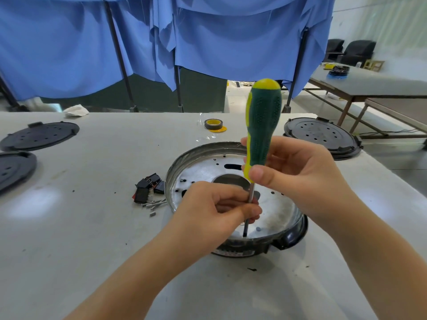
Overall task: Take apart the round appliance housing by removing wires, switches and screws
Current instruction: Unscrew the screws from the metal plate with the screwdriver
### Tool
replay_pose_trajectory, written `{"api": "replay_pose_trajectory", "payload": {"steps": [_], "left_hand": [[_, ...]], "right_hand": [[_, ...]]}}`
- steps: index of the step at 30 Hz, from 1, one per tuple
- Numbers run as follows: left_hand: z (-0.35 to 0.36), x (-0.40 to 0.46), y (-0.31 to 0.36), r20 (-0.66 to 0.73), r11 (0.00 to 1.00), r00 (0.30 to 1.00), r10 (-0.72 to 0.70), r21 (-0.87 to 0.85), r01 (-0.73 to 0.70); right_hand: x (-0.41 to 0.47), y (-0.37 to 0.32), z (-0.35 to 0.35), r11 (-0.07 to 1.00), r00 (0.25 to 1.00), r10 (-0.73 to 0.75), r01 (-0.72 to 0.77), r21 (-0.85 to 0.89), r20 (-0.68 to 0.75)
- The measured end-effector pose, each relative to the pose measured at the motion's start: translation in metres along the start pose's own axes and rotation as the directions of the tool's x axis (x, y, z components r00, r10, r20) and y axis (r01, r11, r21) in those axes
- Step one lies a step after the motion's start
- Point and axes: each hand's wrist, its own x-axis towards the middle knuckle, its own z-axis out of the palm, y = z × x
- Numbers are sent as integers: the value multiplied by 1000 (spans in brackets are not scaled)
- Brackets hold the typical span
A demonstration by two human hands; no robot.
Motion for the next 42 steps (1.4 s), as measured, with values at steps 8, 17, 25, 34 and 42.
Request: {"api": "replay_pose_trajectory", "payload": {"steps": [8,17,25,34,42], "left_hand": [[0,1,1,-57,998,998,1,70,3],[-3,-1,-1,57,991,994,90,89,-95],[-1,1,-2,-66,997,996,62,40,-60],[-4,-2,1,52,992,993,110,63,-113],[0,1,-2,-76,994,993,86,70,-81]], "right_hand": [[-1,1,-2,998,988,62,-60,-23,141],[-1,2,-3,998,991,59,-61,17,122],[-2,0,4,997,997,39,-35,-70,60],[-2,-1,-9,996,969,92,-93,-10,231],[-2,0,-2,999,1000,-11,11,-46,17]]}}
